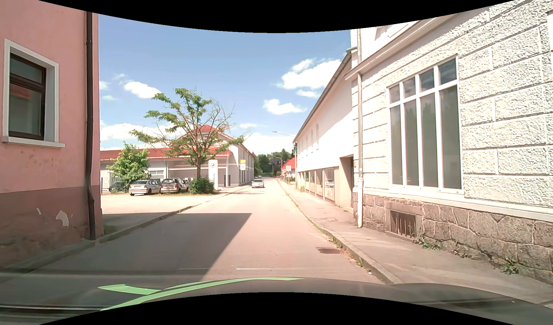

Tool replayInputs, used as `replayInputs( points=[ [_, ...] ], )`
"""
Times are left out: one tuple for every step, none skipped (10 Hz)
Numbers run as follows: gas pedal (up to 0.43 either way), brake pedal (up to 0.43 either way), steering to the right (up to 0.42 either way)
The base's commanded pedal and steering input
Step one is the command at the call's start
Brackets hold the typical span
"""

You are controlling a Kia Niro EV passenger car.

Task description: Follow the waypoints while adhering to traffic rules and regulations

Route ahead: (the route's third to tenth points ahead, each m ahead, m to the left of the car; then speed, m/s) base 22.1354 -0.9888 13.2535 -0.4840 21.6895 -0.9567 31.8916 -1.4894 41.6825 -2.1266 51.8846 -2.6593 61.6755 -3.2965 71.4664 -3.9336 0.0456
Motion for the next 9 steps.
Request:
replayInputs(
  points=[
    [0.0,0.402,0.307],
    [0.0,0.415,0.307],
    [0.0,0.409,0.306],
    [0.0,0.402,0.304],
    [0.0,0.384,0.301],
    [0.0,0.372,0.3],
    [0.0,0.366,0.3],
    [0.0,0.36,0.3],
    [0.0,0.36,0.3]
  ],
)
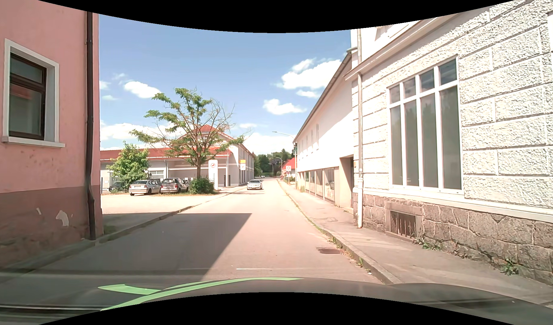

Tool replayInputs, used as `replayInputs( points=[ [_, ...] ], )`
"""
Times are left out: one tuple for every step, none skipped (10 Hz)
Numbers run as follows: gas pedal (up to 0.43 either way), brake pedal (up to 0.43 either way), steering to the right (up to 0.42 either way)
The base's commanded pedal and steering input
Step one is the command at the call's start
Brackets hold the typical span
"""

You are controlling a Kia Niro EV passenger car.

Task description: Follow the waypoints while adhering to traffic rules and regulations

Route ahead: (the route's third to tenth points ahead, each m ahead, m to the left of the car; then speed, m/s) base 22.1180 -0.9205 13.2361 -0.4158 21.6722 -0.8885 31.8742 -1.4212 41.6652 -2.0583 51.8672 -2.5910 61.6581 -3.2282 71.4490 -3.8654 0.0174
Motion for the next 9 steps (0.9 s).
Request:
replayInputs(
  points=[
    [0.0,0.36,0.3],
    [0.0,0.36,0.3],
    [0.0,0.36,0.299],
    [0.0,0.354,0.299],
    [0.0,0.36,0.299],
    [0.0,0.354,0.299],
    [0.0,0.36,0.299],
    [0.0,0.354,0.299],
    [0.0,0.36,0.298]
  ],
)
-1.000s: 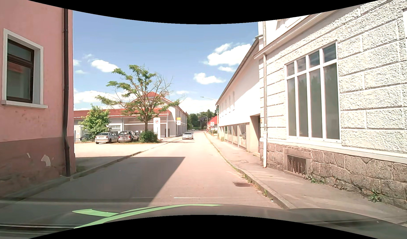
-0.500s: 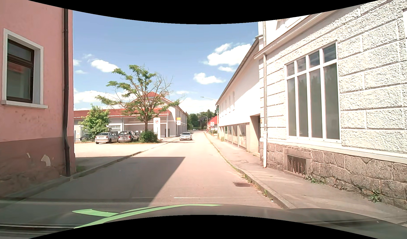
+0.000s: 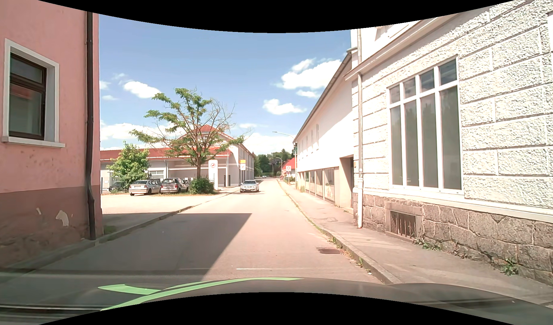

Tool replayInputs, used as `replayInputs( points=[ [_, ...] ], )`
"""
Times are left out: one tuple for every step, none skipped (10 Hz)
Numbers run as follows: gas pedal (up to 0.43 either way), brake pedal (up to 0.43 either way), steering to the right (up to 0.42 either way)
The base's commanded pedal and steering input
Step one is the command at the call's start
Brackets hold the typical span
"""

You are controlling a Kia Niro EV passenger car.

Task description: Follow the waypoints while adhering to traffic rules and regulations

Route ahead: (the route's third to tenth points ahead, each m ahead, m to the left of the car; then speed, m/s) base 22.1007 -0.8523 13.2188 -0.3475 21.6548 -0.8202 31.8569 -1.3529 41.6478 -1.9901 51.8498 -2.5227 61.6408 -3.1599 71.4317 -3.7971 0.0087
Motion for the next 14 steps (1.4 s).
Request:
replayInputs(
  points=[
    [0.0,0.354,0.299],
    [0.0,0.354,0.299],
    [0.0,0.354,0.298],
    [0.0,0.354,0.299],
    [0.0,0.354,0.298],
    [0.0,0.354,0.298],
    [0.0,0.341,0.297],
    [0.0,0.323,0.295],
    [0.0,0.287,0.295],
    [0.0,0.25,0.294],
    [0.0,0.22,0.294],
    [0.0,0.189,0.293],
    [0.0,0.171,0.293],
    [0.0,0.14,0.293]
  ],
)
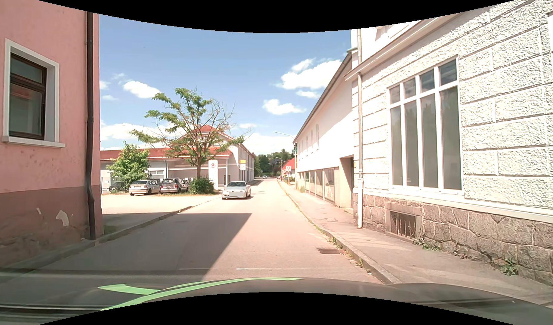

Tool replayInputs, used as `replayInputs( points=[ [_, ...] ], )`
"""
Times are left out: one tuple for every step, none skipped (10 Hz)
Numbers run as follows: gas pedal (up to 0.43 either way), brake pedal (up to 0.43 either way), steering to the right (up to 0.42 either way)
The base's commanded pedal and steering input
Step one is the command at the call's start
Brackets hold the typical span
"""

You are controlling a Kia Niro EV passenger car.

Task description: Follow the waypoints while adhering to traffic rules and regulations

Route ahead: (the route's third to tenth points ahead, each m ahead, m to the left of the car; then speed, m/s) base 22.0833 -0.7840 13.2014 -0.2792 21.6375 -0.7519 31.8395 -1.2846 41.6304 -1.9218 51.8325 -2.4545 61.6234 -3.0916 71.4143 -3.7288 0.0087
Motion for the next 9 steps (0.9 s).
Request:
replayInputs(
  points=[
    [0.0,0.079,0.293],
    [0.0,0.043,0.291],
    [0.0,0.012,0.288],
    [0.0,0.0,0.285],
    [0.0,0.0,0.284],
    [0.0,0.0,0.282],
    [0.0,0.0,0.28],
    [0.0,0.0,0.279],
    [0.0,0.0,0.273]
  ],
)
